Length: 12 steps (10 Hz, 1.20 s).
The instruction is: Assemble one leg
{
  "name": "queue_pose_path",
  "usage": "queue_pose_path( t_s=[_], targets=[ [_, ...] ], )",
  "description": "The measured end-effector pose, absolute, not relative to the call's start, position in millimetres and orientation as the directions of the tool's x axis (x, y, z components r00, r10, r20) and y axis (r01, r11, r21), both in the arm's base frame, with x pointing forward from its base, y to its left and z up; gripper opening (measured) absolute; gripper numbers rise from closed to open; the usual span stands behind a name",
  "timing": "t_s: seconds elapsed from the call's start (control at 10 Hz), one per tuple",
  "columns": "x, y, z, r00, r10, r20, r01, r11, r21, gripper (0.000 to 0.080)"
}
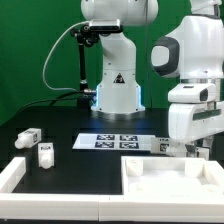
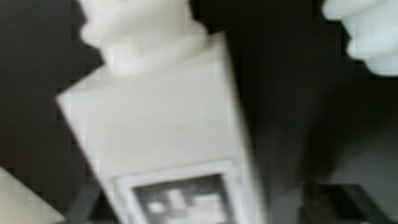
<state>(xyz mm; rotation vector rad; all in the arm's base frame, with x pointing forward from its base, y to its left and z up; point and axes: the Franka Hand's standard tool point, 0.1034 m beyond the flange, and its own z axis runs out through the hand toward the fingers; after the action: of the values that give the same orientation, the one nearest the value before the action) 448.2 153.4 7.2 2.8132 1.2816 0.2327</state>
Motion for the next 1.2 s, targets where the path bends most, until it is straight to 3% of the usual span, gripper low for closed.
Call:
queue_pose_path(
  t_s=[0.1,0.2,0.4,0.6,0.8,0.9,1.0,1.2],
  targets=[
    [448,153,7.3,0.647,0.753,0.119,0.747,-0.658,0.1,0.0369],
    [448,153,7.3,0.647,0.753,0.119,0.747,-0.658,0.1,0.0285],
    [450,150,8.5,0.64,0.762,0.104,0.755,-0.648,0.099,0.0285],
    [467,134,47.7,0.664,0.737,0.128,0.726,-0.676,0.126,0.0285],
    [465,126,84.3,0.718,0.672,0.179,0.659,-0.74,0.135,0.0287],
    [462,115,98.9,0.77,0.608,0.194,0.595,-0.794,0.127,0.0287],
    [449,99,101.1,0.917,0.373,0.144,0.367,-0.928,0.064,0.0287],
    [449,100,99.7,0.961,0.232,0.148,0.23,-0.973,0.034,0.0287]
  ],
)
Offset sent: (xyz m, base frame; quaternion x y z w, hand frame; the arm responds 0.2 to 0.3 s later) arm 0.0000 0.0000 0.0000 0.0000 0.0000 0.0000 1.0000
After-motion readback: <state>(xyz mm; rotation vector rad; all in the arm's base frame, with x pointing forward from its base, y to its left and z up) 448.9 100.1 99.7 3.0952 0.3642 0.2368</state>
